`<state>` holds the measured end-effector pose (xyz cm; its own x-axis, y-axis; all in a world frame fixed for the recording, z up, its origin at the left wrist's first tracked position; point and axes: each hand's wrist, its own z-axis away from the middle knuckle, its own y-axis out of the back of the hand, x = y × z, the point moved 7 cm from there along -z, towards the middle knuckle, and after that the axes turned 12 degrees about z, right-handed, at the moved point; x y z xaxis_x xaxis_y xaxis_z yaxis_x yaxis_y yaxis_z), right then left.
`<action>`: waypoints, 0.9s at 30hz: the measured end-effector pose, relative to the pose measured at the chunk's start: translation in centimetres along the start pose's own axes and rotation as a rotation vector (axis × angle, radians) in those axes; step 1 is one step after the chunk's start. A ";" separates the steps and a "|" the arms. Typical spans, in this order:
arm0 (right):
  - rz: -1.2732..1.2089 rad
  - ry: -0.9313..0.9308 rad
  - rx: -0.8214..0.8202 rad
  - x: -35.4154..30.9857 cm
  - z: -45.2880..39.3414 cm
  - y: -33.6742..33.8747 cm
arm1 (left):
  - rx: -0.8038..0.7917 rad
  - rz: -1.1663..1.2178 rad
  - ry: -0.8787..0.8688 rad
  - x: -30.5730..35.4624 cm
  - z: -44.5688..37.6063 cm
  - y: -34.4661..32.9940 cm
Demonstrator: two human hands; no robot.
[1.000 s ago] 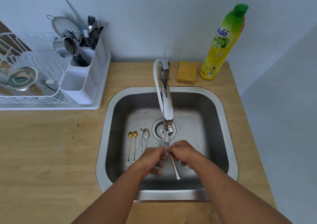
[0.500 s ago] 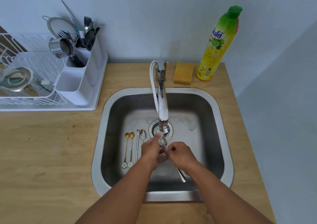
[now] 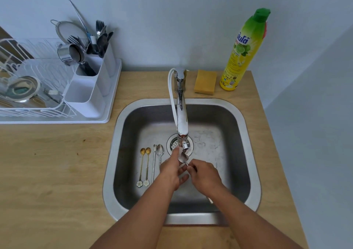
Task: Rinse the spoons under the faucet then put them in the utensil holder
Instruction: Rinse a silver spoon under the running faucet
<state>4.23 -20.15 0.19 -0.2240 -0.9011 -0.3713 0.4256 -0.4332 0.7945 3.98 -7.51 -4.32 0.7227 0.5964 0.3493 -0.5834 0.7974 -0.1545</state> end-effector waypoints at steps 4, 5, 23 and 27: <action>0.088 0.041 0.052 0.2 -0.1 0.5 | 0.003 0.014 0.028 0.4 0.0 0.1; 0.096 0.050 0.061 0.2 -0.2 0.6 | -0.026 0.011 0.050 0.3 0.1 0.1; -0.126 0.054 0.030 0.5 -0.9 0.0 | -0.044 -0.132 -0.342 2.0 0.2 0.1; -0.322 0.046 -0.029 1.1 -1.3 0.1 | -0.106 -0.298 -0.431 3.3 0.3 -0.6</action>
<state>5.18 -21.21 -0.74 -0.3113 -0.7173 -0.6234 0.3643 -0.6960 0.6188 6.56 -6.08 -2.77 0.6205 0.2683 0.7369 -0.3195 0.9446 -0.0749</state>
